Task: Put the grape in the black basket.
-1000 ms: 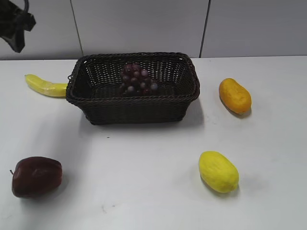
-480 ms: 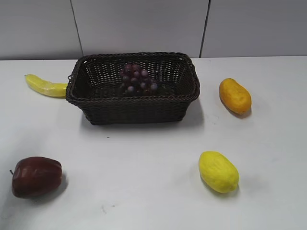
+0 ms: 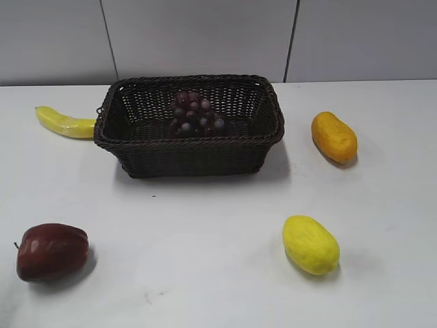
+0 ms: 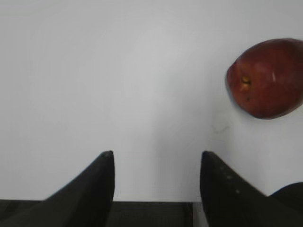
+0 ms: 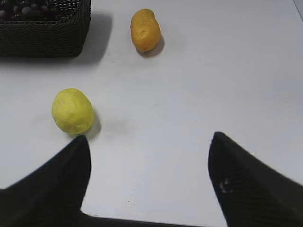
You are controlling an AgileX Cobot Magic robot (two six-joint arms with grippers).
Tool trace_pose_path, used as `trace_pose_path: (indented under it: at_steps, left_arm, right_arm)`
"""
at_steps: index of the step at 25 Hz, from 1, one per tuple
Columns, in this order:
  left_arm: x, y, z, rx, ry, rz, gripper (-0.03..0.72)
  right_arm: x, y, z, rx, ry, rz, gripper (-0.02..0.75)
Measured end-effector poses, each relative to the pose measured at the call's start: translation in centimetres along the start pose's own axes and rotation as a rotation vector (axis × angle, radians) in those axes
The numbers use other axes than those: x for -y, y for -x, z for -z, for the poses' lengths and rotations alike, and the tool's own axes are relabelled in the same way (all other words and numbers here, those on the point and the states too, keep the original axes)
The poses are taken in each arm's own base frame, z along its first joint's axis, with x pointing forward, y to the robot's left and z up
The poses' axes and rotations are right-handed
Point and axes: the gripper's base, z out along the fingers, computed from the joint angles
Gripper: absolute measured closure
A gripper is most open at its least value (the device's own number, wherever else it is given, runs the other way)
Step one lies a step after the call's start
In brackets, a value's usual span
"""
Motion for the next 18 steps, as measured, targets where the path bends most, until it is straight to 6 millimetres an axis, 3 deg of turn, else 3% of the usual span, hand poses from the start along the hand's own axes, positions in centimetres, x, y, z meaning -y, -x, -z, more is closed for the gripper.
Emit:
trace_pose_path:
  at_steps: [10, 18]
  left_arm:
    - [0.4, -6.5, 3.7, 0.365, -0.017, 0.025, 0.162]
    - [0.4, -10.1, 5.2, 0.437, -0.02, 0.045, 0.175]
  right_arm:
    - [0.0, 0.0, 0.0, 0.0, 0.0, 0.0, 0.152]
    - [0.0, 0.0, 0.0, 0.0, 0.0, 0.0, 0.153]
